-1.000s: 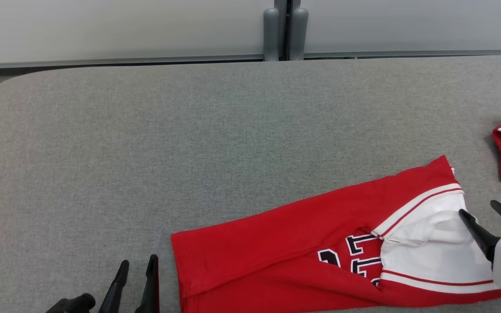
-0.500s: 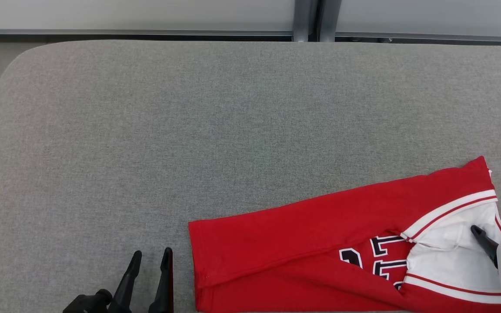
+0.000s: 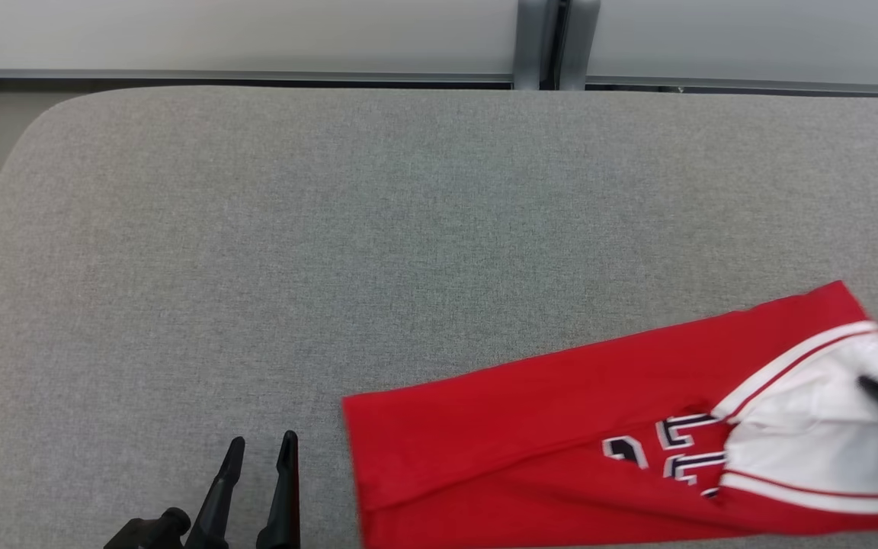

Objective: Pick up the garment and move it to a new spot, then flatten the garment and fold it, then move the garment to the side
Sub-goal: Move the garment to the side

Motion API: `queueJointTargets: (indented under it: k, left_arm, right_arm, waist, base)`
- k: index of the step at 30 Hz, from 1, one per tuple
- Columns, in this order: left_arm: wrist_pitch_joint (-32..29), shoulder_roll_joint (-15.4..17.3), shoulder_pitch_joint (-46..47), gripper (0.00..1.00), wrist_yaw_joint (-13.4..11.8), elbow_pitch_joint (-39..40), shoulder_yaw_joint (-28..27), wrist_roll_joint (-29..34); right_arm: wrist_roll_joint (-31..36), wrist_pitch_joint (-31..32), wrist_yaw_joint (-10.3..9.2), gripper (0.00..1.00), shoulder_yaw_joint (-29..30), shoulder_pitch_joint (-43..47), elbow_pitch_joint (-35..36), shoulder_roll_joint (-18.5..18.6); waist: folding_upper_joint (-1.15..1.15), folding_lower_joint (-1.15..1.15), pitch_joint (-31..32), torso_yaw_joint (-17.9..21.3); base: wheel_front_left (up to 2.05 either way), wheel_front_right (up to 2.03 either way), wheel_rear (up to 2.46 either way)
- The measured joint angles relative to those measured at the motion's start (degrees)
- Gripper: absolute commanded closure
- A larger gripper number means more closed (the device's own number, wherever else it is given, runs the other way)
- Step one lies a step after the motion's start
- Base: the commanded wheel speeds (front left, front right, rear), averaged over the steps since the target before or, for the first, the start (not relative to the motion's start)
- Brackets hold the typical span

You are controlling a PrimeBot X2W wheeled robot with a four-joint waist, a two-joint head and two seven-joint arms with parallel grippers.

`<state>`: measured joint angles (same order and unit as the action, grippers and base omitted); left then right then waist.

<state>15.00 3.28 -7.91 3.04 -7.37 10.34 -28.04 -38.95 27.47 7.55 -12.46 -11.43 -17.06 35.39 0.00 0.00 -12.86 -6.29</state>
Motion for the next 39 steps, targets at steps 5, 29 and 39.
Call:
queueJointTargets:
  k: [5, 29, 39]
  left_arm:
    - [0.00, -0.31, -0.13, 0.00, 0.51, -0.38, -0.64, -0.14]
    - [0.09, -0.52, 3.72, 0.00, 0.23, -4.22, 4.64, -4.28]
    - [0.09, -0.47, 3.05, 0.00, 0.19, -5.49, 3.70, -4.15]
  right_arm:
    - [-4.11, -0.33, -0.04, 1.00, 6.02, -1.16, 0.04, 5.25]
    - [-0.44, 11.91, -0.07, 1.00, -17.62, -3.74, 20.61, -16.40]
    - [2.97, 1.92, -0.08, 1.00, -20.51, -3.16, 7.37, -28.67]
  waist:
    - [0.00, 0.00, 1.42, 0.27]
    - [0.00, 0.00, 2.67, -0.96]
    - [0.00, 0.00, 4.61, -4.02]
  base:
    - [0.00, 0.00, 0.00]
    - [0.00, 0.00, 0.00]
    - [0.00, 0.00, 0.00]
